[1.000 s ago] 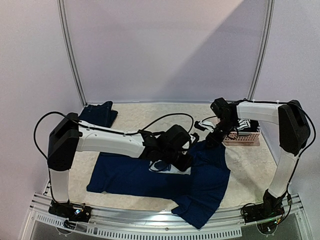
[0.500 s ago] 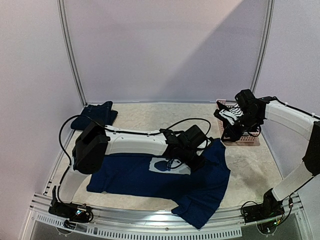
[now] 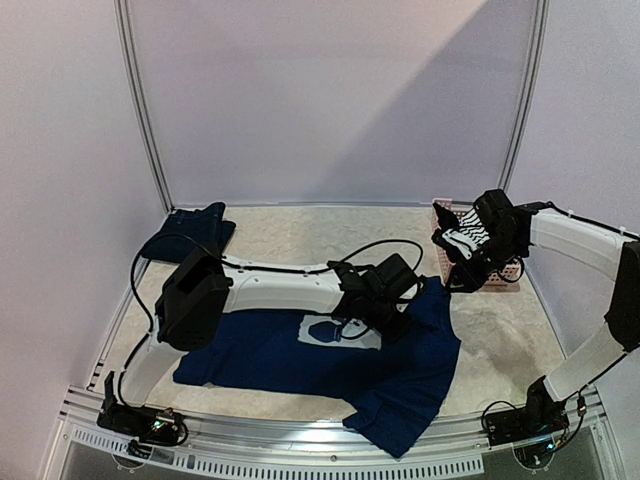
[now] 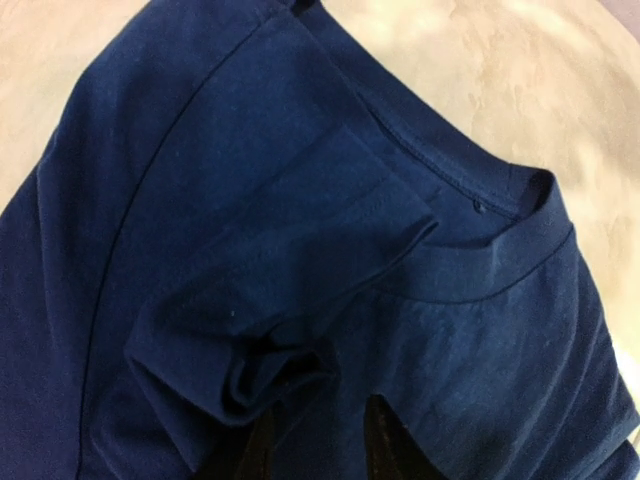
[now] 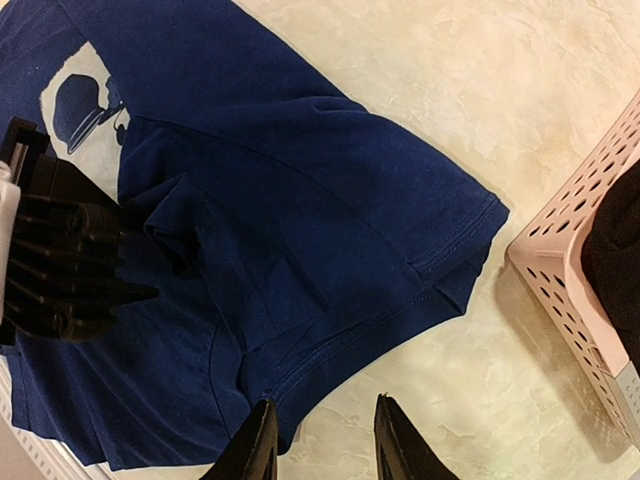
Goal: Fold and stack the mixed laundry pile
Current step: Adjust the 1/3-folded T-shirt at the center of the board.
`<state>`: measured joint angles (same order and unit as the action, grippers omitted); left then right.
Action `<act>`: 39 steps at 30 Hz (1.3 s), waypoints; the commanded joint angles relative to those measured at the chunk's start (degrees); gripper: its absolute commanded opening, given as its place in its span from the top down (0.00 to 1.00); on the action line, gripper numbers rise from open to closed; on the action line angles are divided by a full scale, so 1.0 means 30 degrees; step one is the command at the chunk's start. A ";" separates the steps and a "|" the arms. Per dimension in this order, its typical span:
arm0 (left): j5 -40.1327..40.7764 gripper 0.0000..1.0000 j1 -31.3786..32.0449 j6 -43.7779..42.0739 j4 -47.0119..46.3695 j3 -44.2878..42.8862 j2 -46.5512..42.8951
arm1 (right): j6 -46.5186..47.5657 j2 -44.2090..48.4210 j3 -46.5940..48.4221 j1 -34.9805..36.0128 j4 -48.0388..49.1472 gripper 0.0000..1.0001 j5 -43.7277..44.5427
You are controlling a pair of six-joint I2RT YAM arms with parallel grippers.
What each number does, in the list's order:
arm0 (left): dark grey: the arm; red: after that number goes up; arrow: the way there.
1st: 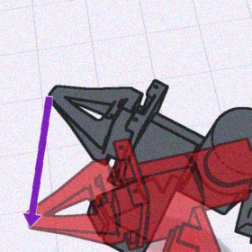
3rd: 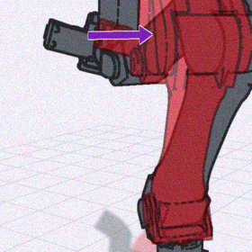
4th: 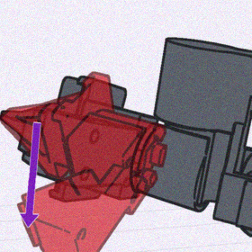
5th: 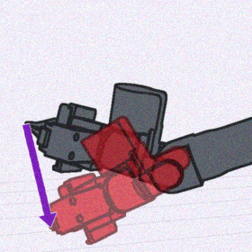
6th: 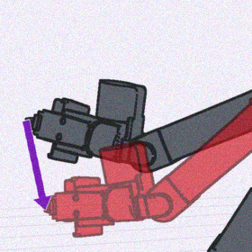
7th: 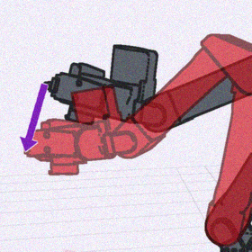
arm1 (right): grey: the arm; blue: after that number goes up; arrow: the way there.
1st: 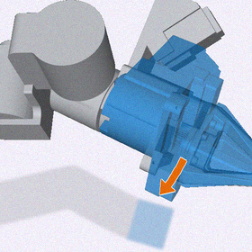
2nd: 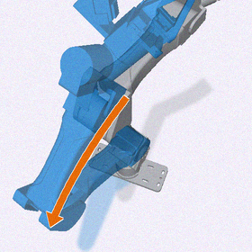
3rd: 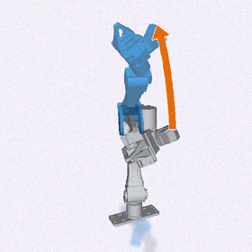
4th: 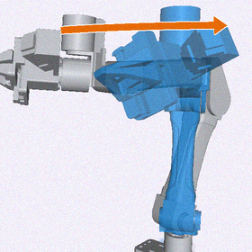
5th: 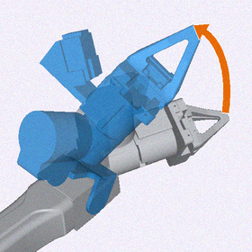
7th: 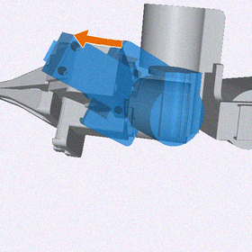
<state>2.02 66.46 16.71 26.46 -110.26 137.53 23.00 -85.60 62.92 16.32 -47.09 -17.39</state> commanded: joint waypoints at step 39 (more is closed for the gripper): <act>-0.0076 0.90 -0.1622 0.2307 -0.3801 0.4970 -0.4019 | 1.0555 -0.1519 -0.3483 0.1580 0.1678 0.63 -0.2129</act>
<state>1.91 63.68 19.77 19.16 -100.01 130.37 52.18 -89.43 53.91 18.52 -45.36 -25.82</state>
